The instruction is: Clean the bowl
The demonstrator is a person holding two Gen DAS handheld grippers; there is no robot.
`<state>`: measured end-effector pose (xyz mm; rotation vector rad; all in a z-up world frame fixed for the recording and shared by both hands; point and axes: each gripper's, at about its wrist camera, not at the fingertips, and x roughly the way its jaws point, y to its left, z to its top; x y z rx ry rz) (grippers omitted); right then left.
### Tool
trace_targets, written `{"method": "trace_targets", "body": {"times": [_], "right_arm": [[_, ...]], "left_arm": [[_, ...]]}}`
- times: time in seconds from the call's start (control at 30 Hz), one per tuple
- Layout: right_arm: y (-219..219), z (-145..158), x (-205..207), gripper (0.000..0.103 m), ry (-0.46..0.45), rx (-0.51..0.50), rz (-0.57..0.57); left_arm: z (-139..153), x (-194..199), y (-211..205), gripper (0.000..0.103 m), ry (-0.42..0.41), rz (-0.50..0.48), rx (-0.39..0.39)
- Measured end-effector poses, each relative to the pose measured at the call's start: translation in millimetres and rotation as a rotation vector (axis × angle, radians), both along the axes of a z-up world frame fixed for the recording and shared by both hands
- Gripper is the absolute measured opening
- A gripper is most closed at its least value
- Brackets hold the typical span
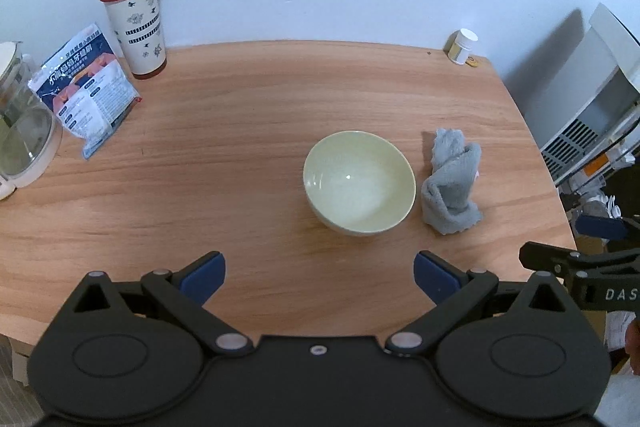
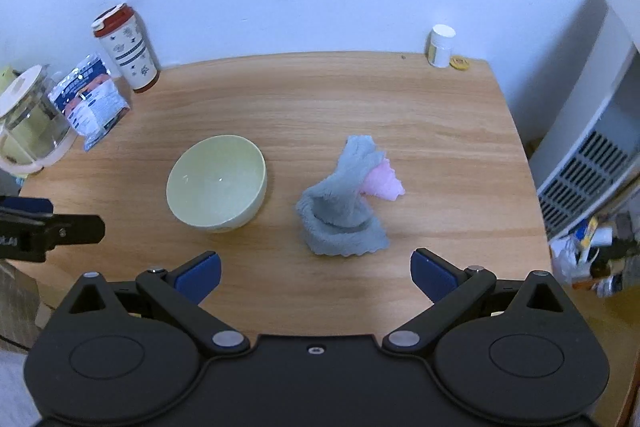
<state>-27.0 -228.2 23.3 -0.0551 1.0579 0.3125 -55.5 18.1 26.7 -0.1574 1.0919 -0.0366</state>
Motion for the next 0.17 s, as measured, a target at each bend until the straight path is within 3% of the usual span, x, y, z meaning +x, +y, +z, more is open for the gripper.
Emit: {"method": "trace_targets", "body": {"times": [0.17], "right_arm": [[8.8, 0.3, -5.3, 0.103, -0.017, -0.011, -0.015]], "left_arm": [[2.9, -4.4, 1.6, 0.103, -0.022, -0.018, -0.008]]}}
